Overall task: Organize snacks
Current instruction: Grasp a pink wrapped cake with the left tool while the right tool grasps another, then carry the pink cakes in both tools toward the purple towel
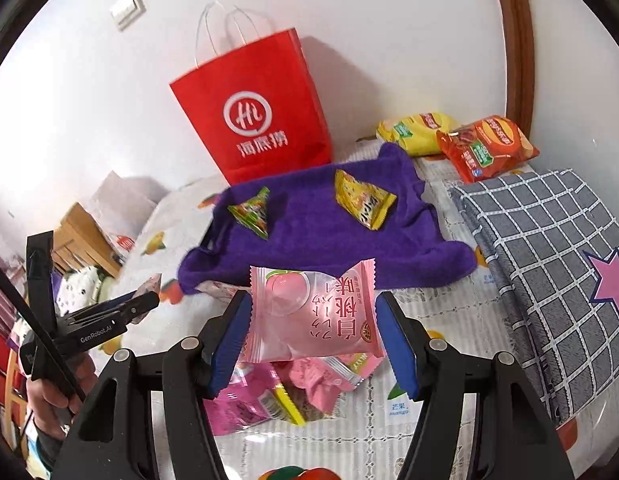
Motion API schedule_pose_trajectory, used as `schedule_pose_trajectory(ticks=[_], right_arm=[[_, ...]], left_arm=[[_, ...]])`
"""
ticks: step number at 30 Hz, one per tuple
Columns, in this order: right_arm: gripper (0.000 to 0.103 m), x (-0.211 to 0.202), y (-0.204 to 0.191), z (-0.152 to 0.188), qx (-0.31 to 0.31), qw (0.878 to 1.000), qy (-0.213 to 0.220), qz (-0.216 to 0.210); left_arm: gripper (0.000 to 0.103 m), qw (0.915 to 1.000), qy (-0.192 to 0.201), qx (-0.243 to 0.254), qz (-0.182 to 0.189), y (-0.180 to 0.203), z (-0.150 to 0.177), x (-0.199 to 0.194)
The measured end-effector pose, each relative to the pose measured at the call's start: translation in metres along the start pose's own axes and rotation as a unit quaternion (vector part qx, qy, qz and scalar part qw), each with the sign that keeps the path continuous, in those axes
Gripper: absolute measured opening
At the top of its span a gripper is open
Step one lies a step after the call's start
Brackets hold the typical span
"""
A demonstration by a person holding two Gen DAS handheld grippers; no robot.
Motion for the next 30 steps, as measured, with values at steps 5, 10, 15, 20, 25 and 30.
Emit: schedule_pose_trajectory(ticks=[5,10,15,20,25,30], right_arm=[[0.063,-0.012,-0.001,-0.002,0.004,1.000,0.007,0.011],[0.063,-0.018,-0.005,0.003,0.017,1.000,0.007,0.021],[0.063,-0.023,-0.013,0.007,0.023,0.999,0.008,0.030],[0.063,-0.033,-0.024,0.011,0.021,0.999,0.012,0.046],[0.063,-0.039,-0.029,0.016,0.030,0.998,0.015,0.052],[0.063,-0.040,-0.038,0.023,0.036,0.997,0.014,0.061]], left_arm=[[0.042,0.9995,0.026,0.012,0.010,0.012,-0.003,-0.020],[0.042,0.9989,0.032,0.020,0.029,0.016,-0.003,-0.029],[0.042,0.9984,0.033,0.029,0.037,0.016,-0.001,-0.035],[0.042,0.9981,0.033,0.028,0.044,0.013,0.000,-0.041],[0.042,0.9972,0.033,0.031,0.060,0.012,-0.001,-0.050],[0.042,0.9960,0.039,0.045,0.067,0.014,0.000,-0.058]])
Point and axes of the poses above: each gripper's, at about its wrist camera, not at the fingertips, and x roughly the way its jaws point, y to its right, z to its underside, the point moved 1 cm from there along x, roughly the way its jaws point, and after that the axes turned 11 degrees about -x, right-handed, at the moved point
